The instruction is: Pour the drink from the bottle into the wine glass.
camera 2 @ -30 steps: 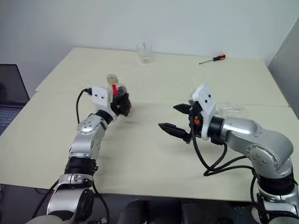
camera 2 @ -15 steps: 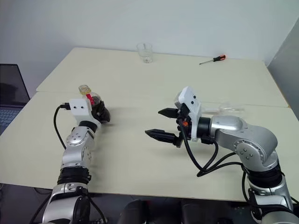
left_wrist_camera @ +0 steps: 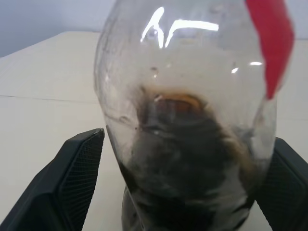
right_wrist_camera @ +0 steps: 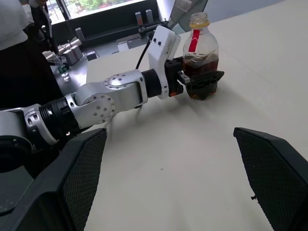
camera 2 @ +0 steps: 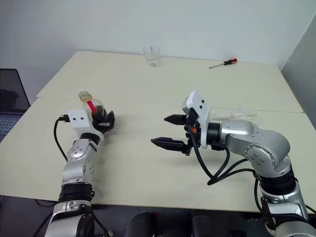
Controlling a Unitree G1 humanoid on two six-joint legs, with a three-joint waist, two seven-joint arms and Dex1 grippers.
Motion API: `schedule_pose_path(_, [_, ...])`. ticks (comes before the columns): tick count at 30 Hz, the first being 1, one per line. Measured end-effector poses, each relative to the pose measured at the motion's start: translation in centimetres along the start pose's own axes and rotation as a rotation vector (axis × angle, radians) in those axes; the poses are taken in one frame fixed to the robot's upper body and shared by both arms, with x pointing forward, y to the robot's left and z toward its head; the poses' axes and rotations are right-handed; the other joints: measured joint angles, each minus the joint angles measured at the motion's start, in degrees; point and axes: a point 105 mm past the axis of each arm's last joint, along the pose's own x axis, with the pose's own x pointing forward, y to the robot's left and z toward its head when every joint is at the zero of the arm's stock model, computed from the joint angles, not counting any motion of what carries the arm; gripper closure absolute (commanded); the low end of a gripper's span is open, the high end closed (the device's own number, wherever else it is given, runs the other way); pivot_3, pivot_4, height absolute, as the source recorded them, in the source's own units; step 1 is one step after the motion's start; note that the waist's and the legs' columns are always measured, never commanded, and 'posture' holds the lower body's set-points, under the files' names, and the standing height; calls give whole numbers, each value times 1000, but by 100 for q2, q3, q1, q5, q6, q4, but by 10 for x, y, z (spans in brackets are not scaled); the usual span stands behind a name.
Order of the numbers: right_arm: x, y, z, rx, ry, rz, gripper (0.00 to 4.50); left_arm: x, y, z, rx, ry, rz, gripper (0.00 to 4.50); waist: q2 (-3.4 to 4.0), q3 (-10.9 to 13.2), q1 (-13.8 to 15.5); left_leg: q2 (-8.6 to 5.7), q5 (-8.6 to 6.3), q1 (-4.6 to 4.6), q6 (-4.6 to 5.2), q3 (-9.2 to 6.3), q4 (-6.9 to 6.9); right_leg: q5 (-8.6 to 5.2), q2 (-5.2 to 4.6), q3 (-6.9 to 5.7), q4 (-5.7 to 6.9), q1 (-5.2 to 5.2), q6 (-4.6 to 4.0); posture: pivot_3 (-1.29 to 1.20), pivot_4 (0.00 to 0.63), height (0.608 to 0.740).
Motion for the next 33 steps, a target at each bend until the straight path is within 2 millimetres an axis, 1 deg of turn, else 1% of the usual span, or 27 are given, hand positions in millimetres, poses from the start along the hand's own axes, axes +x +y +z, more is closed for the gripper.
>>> schedule_pose_path(5, [-1, -8, -2, 11, -4, -20, 0, -12, 2, -6, 12, 28, -3, 28, 0, 0, -1, 1, 0, 0, 0, 1, -1, 0, 0, 1, 0, -1, 0, 0, 150, 740])
schedule_pose_path(9, [-5, -18, -4, 20, -10, -60, 0, -29, -5, -13, -4, 37, -25, 28, 0, 0, 3, -1, 0, 0, 0, 3, 0, 0, -4, 4, 0, -1, 0, 0, 150, 740])
schedule_pose_path(11, [-7, -23, -5, 22, -14, -80, 0, -33, -5, -16, -9, 52, -23, 28, 0, 0, 4, 0, 0, 0, 0, 2, 0, 0, -3, 2, 0, -1, 0, 0, 150, 740])
schedule_pose_path(14, [-10, -26, -9, 43, -16, -93, 0, -37, -7, -13, -10, 47, -24, 28, -1, 0, 3, 1, 0, 1, 0, 0, 0, 1, -1, 2, 1, -1, -1, 0, 150, 740])
schedule_pose_path(16, [-12, -28, -12, 57, -16, -105, 0, -44, -7, -14, -13, 53, -20, 28, -1, -1, -3, 1, 0, 1, 1, 2, -1, 1, -1, 7, 0, -1, -1, 0, 150, 740])
schedule_pose_path(17, [-14, -29, -14, 63, -18, -112, 0, -48, -6, -16, -12, 61, -19, 28, -1, -1, -6, 1, 0, 1, 0, 2, -1, 0, -1, 8, 0, -2, -1, 0, 150, 740])
schedule_pose_path(20, [-24, -37, -16, 96, -45, -164, 0, -74, -10, -26, -6, 111, -53, 28, -3, -2, -14, 2, 0, 1, 0, 0, -5, 0, -4, 17, -6, -4, -1, 0, 150, 740])
schedule_pose_path(22, [-33, -42, -16, 119, -74, -204, 0, -90, -17, -34, -8, 159, -105, 28, -4, -3, -8, 1, 0, 1, 0, 0, -6, 0, -5, 14, -10, -2, -2, 0, 150, 740])
schedule_pose_path(24, [-42, -46, -16, 161, -120, -246, 0, -104, -31, -40, -1, 204, -205, 28, -4, -3, -6, 0, 0, 1, 0, 2, -6, -1, -5, 15, -10, 0, -3, 0, 150, 740])
schedule_pose_path(25, [-47, -49, -17, 179, -136, -271, 0, -108, -38, -43, 2, 223, -260, 28, -5, -3, 2, 0, 0, 1, 1, 0, -5, -1, -5, 14, -9, 0, -4, 0, 150, 740])
schedule_pose_path(27, [-56, -56, -24, 221, -154, -345, 0, -109, -55, -42, 14, 246, -389, 28, -7, -4, 24, 0, 5, 1, 9, -11, -5, -6, -4, 8, -10, 3, 1, 0, 150, 740])
schedule_pose_path(28, [-59, -60, -29, 244, -161, -395, 0, -107, -64, -39, 16, 249, -453, 28, -7, -4, 27, -1, 7, 1, 12, -12, -5, -5, -2, 9, -10, 0, -1, 0, 150, 740])
schedule_pose_path(29, [-63, -67, -35, 267, -167, -464, 0, -102, -77, -32, 18, 242, -531, 28, -7, -4, 26, -2, 10, 1, 17, -14, -6, -1, -2, 9, -9, 1, -2, 0, 150, 740])
schedule_pose_path(30, [-64, -71, -38, 285, -173, -507, 0, -99, -85, -25, 25, 225, -579, 28, -7, -4, 14, -2, 11, 1, 19, -14, -5, 3, 3, 9, -9, -1, -1, 0, 150, 740])
schedule_pose_path(32, [-71, -82, -39, 317, -219, -627, 0, -90, -101, -6, 54, 188, -684, 28, -6, -5, -4, -2, 12, 3, 20, -13, -5, 5, 12, 9, -6, -3, 1, 0, 150, 740])
schedule_pose_path(33, [-74, -86, -39, 326, -233, -674, 0, -86, -105, 2, 67, 170, -715, 28, -4, -6, -21, -1, 12, 4, 21, -12, -6, 4, 16, 16, -8, -5, 1, 0, 150, 740])
